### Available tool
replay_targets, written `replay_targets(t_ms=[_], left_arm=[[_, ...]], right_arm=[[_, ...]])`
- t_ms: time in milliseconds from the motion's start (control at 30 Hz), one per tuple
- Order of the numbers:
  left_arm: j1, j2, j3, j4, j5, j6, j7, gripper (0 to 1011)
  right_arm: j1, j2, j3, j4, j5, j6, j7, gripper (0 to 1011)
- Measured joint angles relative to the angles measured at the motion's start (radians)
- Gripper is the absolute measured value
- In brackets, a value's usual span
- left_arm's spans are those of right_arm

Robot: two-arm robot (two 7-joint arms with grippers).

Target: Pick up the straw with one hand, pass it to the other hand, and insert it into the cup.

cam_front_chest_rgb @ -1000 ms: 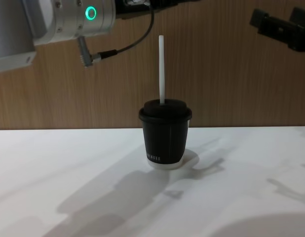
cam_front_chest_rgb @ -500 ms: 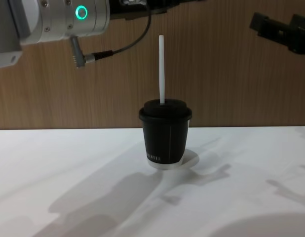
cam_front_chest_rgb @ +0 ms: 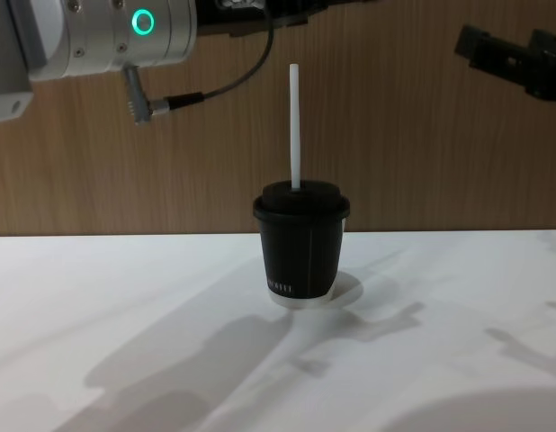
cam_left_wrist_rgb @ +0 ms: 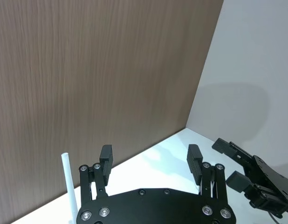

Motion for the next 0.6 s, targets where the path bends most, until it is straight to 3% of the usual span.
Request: replay_targets(t_ms=[600], left_arm=[[0.000,0.004,0.001,-0.001,-0.004,0.002,-0.009,1002]], right_arm=[[-0.002,-0.001,0.001,-0.002,0.003,0.005,0.001,1001]])
